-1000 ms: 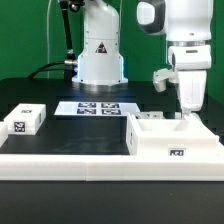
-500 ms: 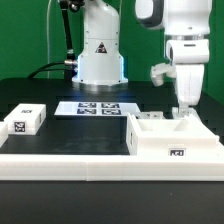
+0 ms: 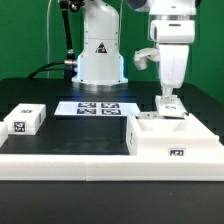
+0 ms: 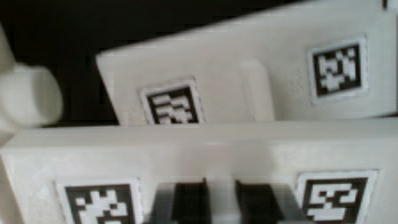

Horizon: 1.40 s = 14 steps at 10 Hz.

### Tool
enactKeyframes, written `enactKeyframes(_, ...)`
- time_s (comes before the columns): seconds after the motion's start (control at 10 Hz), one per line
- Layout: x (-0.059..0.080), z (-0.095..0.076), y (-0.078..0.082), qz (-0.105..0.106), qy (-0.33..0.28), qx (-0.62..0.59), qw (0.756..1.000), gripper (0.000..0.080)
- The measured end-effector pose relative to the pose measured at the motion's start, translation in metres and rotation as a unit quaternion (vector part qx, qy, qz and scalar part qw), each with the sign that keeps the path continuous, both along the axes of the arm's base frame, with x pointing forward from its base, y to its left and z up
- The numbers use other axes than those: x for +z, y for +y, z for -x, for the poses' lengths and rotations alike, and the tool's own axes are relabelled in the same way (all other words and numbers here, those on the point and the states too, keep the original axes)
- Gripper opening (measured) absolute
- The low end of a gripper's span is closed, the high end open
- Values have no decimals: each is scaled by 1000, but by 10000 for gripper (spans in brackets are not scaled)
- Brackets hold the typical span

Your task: Assemble cabinet

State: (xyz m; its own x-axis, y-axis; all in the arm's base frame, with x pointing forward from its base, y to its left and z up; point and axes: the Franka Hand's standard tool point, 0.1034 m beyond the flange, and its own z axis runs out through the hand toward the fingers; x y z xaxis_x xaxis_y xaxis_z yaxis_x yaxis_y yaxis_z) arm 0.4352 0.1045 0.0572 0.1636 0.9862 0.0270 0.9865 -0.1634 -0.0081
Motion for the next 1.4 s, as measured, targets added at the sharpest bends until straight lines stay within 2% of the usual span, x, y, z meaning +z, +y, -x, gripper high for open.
enactKeyframes(0.3,0,0,1,0,0,-1,1000,68)
enactKeyframes(0.6,6,-16,3,-1,-11,24,1000,69)
enactKeyframes(1.4,6,-20,4,1,-4,26,1000,69)
